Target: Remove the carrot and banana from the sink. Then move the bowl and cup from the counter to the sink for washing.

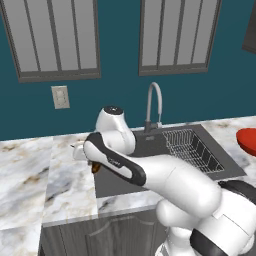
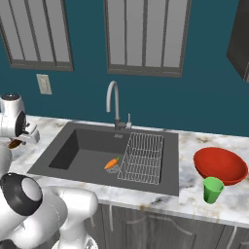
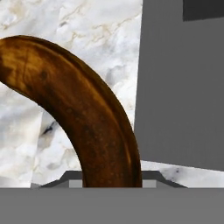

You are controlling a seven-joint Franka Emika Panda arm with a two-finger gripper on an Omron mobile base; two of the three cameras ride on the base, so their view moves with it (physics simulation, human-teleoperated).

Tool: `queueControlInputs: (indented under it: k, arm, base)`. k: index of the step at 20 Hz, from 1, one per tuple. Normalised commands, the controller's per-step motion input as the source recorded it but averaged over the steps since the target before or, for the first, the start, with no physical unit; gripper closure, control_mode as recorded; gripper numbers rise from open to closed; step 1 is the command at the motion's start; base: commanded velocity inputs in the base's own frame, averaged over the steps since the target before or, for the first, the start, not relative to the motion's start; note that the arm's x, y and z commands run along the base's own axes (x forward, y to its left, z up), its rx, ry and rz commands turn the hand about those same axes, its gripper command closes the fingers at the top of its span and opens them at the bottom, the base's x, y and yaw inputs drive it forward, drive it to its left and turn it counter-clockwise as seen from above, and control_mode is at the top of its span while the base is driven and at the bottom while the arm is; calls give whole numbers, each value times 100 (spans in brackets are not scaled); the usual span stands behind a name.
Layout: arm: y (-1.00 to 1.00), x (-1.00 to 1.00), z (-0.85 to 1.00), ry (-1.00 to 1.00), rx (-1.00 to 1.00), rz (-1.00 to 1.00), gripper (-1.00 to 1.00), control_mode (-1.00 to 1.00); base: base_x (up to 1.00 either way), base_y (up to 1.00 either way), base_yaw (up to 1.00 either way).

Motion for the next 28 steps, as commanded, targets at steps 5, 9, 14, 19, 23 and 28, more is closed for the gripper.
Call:
queueControlInputs:
  k: [5,9,14,19,23,28]
  arm:
    - [41,19,-20,0,-2,7,100,-100]
    - [28,17,-31,0,-4,5,100,-100]
    - [23,17,-40,0,-2,4,100,-100]
    - [22,17,-37,0,0,3,100,-100]
    - [18,19,-33,0,0,2,100,-100]
    - [16,16,-27,3,0,1,100,-100]
  base:
    - [0,0,0]
    - [0,0,0]
    - [0,0,0]
    - [0,0,0]
    - [0,0,0]
    - [0,0,0]
